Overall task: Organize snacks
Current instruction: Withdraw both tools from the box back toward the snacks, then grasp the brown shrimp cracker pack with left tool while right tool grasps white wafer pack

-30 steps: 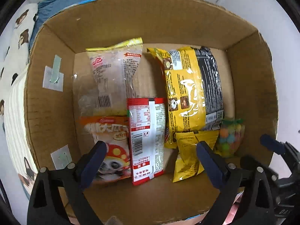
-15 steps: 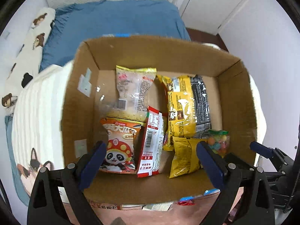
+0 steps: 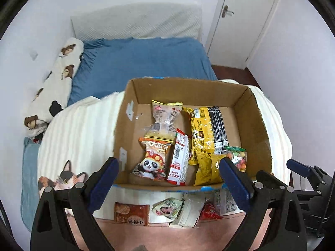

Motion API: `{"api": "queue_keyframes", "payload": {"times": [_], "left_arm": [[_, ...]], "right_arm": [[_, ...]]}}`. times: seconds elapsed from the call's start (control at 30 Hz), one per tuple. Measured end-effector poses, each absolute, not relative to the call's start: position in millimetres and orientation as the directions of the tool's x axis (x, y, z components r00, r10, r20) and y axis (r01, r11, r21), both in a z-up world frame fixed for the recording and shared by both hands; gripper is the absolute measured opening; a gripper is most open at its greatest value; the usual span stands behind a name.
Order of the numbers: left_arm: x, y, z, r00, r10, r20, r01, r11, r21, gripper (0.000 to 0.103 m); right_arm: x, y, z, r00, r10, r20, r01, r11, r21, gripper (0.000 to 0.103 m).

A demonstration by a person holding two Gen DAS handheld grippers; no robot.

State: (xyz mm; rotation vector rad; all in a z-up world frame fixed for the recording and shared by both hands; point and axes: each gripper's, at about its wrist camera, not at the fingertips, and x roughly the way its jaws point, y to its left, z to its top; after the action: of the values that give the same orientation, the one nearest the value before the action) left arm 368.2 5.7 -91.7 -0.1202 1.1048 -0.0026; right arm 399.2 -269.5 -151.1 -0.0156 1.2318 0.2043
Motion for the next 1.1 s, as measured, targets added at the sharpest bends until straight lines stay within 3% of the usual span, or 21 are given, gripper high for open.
{"api": "queue_keyframes", "payload": {"times": [0.43,0.73,0.8,0.87,1.03,1.1], "left_arm": [[300.1,14.4,-79.6,0.502,-0.019,-0.864,-0.111,0.99,-0.086,0.098],[261.7,47.7,-162.5,0.32,0.031,-0.947,-0.238,0.97,-0.049,0.098],[254.6,61.9,-185.7,0.276,0.035,-0.961,-0.304,0.951,-0.052,0.098],[251.0,74.7,-206.1,0.228,0.032,-0.973,-0.351,0.935,-0.051,0.098],[253.0,100.8,-247.0,0.136,-0.029,-0.99,-0.452,0.887,-0.088,0.098],[257.4,112.3,-263.9,0.118,-0.122,-0.985,-0.519,0.838,-0.166,0.098]], "right_arm": [[336.6,-276.4,-124.9,0.343,0.241,-0.908,-0.176,0.966,0.19,0.099],[300.1,-290.2,-225.0,0.185,0.401,-0.897,-0.025,0.915,0.404,0.098],[294.5,-279.4,-250.6,0.139,0.434,-0.89,-0.015,0.9,0.437,0.093],[293.3,-267.6,-272.8,0.101,0.451,-0.887,-0.003,0.892,0.453,0.076],[302.7,-242.8,-310.2,0.087,0.408,-0.909,0.019,0.912,0.411,0.074],[311.3,-232.3,-322.4,0.081,0.373,-0.924,0.031,0.926,0.376,0.074]]}}
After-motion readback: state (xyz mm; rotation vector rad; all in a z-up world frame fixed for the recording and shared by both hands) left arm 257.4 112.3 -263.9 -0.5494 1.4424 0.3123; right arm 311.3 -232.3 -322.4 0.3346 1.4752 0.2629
